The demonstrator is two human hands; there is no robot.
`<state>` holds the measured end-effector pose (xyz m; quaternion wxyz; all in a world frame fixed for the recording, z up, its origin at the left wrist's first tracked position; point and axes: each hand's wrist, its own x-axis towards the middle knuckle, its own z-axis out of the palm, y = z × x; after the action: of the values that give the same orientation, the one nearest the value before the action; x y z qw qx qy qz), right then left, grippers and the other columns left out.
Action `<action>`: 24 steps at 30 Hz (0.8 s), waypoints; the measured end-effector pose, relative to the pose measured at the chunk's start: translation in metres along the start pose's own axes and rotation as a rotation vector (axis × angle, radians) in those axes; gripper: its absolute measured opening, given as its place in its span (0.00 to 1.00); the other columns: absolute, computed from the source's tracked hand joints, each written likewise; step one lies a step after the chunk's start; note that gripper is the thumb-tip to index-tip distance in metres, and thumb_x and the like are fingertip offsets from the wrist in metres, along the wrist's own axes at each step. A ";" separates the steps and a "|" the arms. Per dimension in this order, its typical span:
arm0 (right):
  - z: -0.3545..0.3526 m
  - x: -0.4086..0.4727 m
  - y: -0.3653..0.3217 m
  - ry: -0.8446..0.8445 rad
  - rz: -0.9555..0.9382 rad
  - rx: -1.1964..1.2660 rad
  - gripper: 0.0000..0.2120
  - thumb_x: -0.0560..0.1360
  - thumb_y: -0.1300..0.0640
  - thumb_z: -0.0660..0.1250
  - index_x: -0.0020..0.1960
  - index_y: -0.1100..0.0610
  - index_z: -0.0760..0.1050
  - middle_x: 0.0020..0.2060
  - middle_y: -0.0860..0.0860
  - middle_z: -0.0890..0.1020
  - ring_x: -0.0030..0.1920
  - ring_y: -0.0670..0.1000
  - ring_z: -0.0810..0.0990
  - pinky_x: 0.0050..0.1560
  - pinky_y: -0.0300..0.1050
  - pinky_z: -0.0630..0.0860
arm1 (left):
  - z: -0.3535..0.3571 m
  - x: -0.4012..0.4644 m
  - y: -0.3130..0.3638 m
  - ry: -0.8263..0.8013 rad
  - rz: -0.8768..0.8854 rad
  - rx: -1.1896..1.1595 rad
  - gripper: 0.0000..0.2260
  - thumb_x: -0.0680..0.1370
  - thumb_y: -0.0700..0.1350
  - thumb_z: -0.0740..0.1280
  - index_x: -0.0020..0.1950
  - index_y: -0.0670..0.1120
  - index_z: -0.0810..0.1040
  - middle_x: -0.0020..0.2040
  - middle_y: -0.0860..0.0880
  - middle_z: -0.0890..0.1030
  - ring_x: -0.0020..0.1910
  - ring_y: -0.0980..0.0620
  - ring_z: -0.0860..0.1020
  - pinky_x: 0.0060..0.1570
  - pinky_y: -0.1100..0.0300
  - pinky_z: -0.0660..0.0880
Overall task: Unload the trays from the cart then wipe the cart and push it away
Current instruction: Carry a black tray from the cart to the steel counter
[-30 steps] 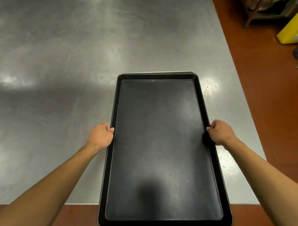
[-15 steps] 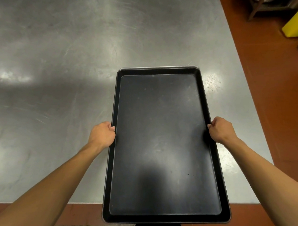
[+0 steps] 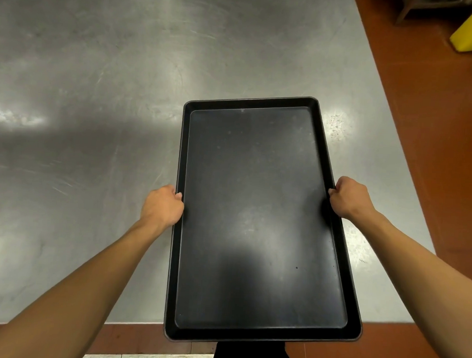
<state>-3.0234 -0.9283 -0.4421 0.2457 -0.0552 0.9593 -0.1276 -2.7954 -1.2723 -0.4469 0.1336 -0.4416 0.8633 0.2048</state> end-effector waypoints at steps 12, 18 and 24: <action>0.001 0.002 -0.008 -0.008 0.012 -0.132 0.03 0.79 0.62 0.63 0.50 0.61 0.69 0.44 0.58 0.75 0.43 0.61 0.75 0.42 0.48 0.70 | 0.002 0.005 0.000 -0.012 0.035 0.111 0.10 0.85 0.48 0.60 0.51 0.44 0.75 0.46 0.44 0.79 0.44 0.45 0.76 0.42 0.53 0.73; 0.002 0.002 -0.011 -0.014 0.014 -0.182 0.03 0.78 0.61 0.63 0.50 0.60 0.70 0.44 0.58 0.77 0.44 0.62 0.77 0.42 0.47 0.72 | 0.001 0.005 0.000 -0.024 0.041 0.125 0.10 0.85 0.49 0.59 0.54 0.43 0.76 0.47 0.43 0.79 0.46 0.44 0.78 0.43 0.53 0.75; -0.009 0.004 -0.011 -0.041 0.029 -0.215 0.12 0.82 0.54 0.65 0.45 0.61 0.71 0.43 0.58 0.78 0.41 0.60 0.78 0.41 0.46 0.73 | -0.006 0.004 0.003 -0.039 0.043 0.187 0.16 0.85 0.54 0.58 0.54 0.43 0.77 0.47 0.43 0.79 0.47 0.43 0.78 0.47 0.51 0.77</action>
<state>-3.0303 -0.9375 -0.4333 0.2595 -0.0700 0.9630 -0.0190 -2.8001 -1.2765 -0.4427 0.1864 -0.4043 0.8853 0.1346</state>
